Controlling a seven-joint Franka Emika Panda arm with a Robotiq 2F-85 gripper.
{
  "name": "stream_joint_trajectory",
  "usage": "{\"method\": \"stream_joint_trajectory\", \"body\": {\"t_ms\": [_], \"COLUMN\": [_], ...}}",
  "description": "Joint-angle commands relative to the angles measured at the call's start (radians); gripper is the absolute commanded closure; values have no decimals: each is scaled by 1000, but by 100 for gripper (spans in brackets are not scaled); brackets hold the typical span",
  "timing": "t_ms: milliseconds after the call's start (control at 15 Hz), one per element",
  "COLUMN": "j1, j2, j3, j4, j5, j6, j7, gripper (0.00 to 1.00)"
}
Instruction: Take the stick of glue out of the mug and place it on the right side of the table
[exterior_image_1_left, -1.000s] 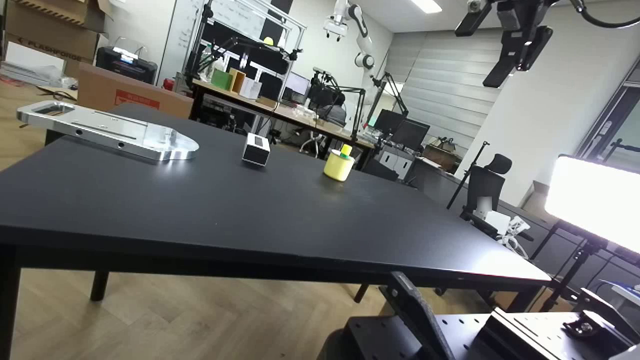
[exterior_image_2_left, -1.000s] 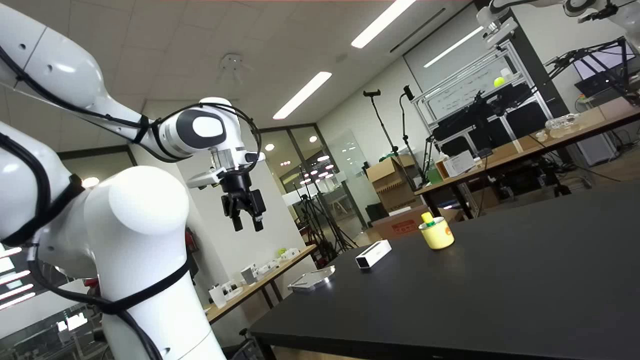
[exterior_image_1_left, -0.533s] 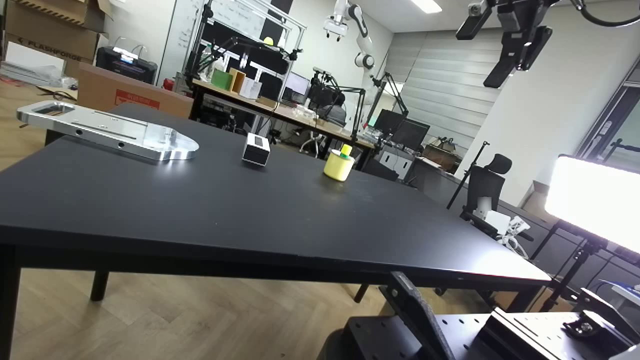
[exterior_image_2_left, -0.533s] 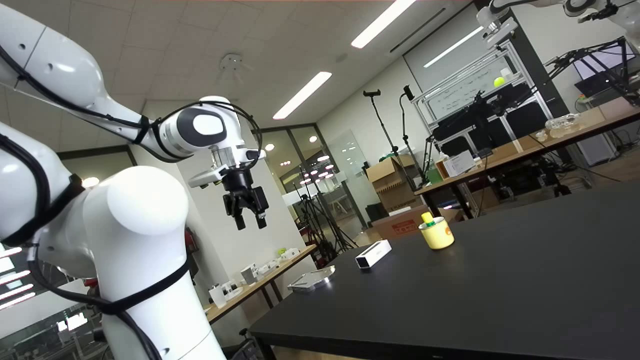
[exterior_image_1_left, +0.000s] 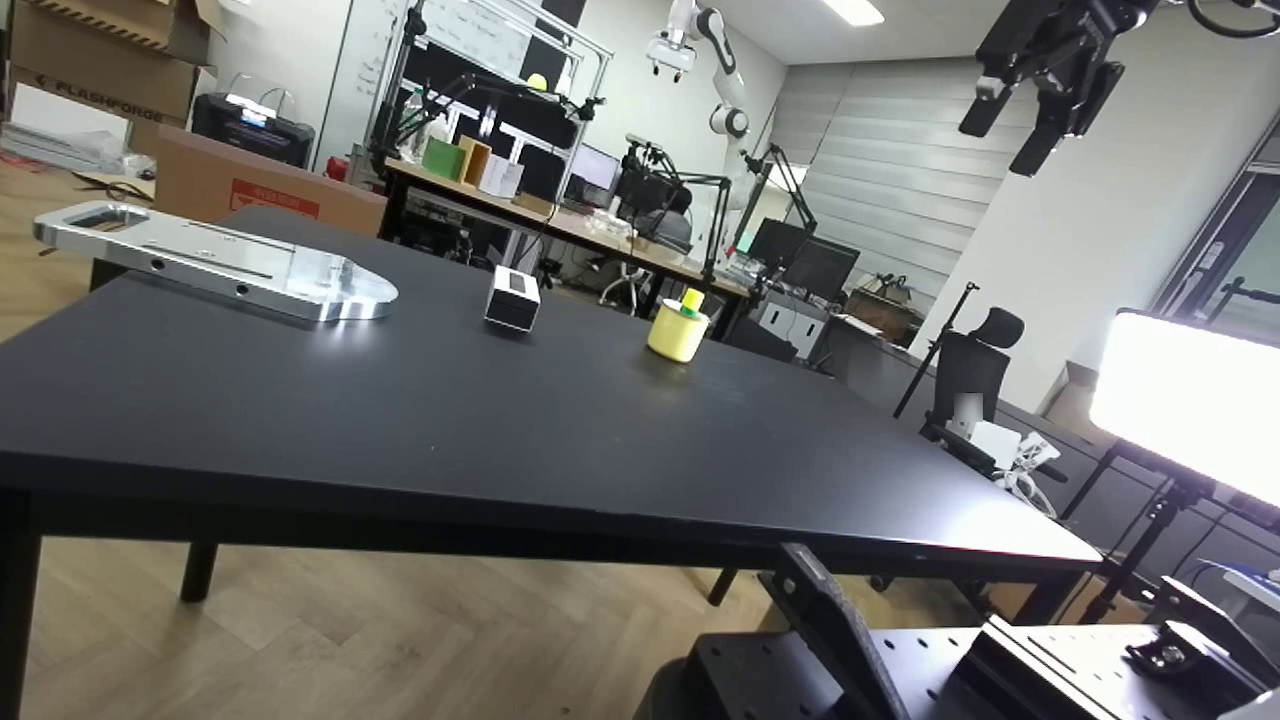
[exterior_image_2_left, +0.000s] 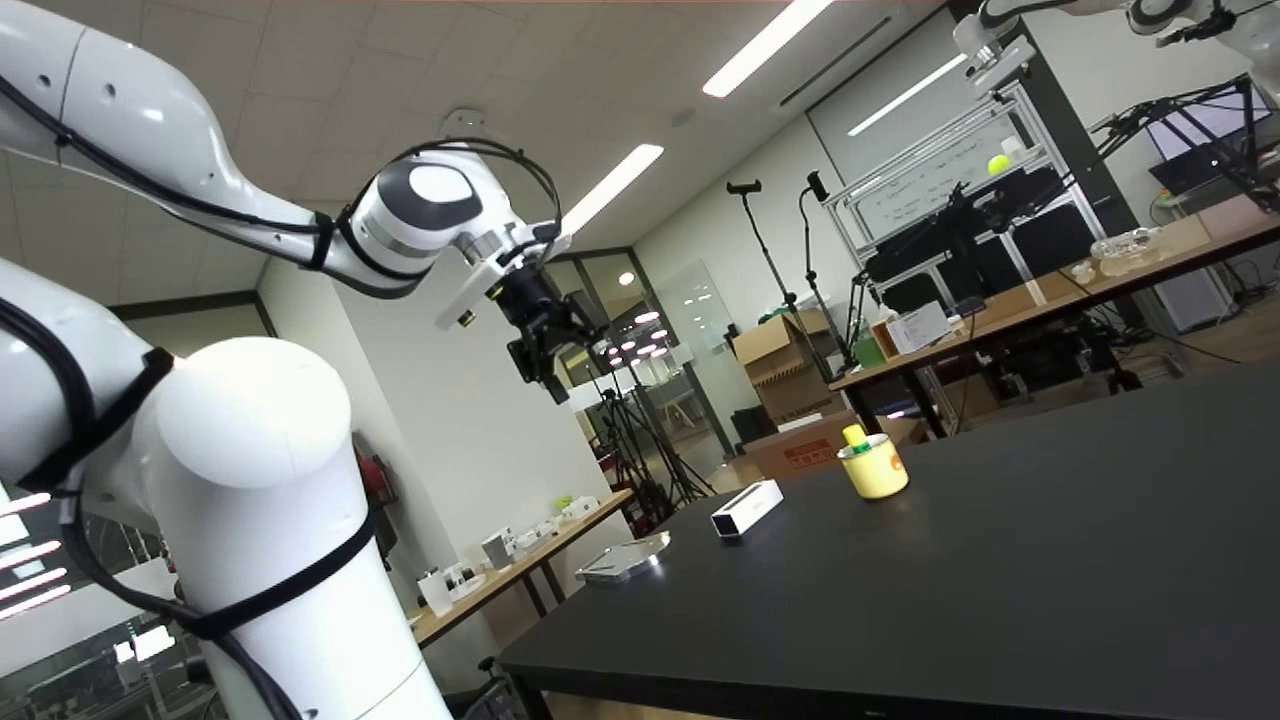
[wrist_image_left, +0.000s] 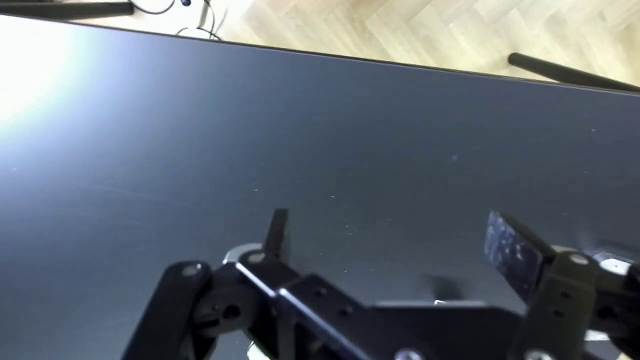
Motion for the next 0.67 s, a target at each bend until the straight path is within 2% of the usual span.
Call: {"method": "stream_joint_trajectory", "body": {"t_ms": [0, 200, 467, 533, 600], "j1": [-64, -97, -78, -89, -89], "j2": [123, 212, 278, 231, 246], "j3": [-74, -138, -213, -196, -206], "j4": [148, 287, 434, 347, 378], "j5": [-109, -177, -140, -154, -152], "j6": [-54, -146, -311, -232, -263], "j7": [-100, -203, -378, -324, -351], "gripper": [0, 0, 0, 0, 0]}}
